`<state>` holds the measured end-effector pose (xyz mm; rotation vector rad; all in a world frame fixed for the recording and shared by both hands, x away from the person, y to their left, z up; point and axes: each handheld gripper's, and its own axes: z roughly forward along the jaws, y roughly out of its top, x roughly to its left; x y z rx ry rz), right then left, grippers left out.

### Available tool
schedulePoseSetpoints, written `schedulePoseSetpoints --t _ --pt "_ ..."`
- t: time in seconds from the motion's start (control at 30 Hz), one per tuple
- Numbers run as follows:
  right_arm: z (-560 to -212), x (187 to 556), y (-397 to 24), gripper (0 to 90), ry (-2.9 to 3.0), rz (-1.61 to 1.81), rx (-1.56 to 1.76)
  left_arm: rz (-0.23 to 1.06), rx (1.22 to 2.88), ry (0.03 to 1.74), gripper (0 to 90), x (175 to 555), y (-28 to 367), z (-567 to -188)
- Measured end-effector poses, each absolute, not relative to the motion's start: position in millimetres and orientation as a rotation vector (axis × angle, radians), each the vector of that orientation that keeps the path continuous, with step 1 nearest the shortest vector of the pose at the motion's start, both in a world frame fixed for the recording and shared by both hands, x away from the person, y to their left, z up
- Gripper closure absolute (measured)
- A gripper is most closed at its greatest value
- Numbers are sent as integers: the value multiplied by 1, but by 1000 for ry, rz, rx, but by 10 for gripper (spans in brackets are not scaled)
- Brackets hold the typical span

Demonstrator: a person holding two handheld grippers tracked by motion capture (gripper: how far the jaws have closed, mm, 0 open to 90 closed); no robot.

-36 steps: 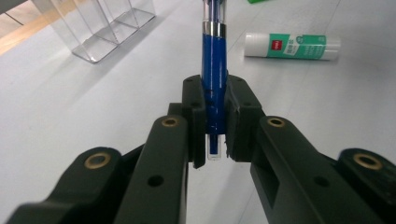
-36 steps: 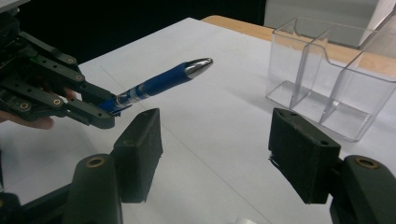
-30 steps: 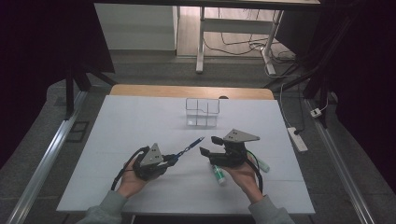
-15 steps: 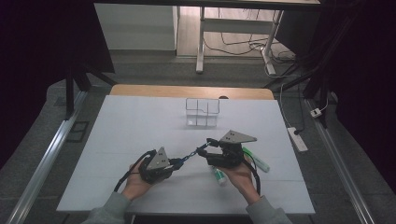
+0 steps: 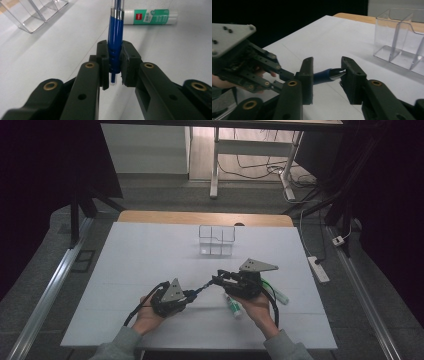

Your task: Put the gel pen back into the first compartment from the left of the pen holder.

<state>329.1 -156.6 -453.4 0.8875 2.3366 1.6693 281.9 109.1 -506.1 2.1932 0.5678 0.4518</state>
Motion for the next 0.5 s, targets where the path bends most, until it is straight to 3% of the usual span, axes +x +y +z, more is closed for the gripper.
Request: schedulePoseSetpoints --t 0.23,0.5 --pt "-449 325 -154 762 2364 1756 802 455 2184 594 747 284 110 -508" --pt "-445 319 -149 807 2368 1775 702 443 2162 628 691 286 112 -509"
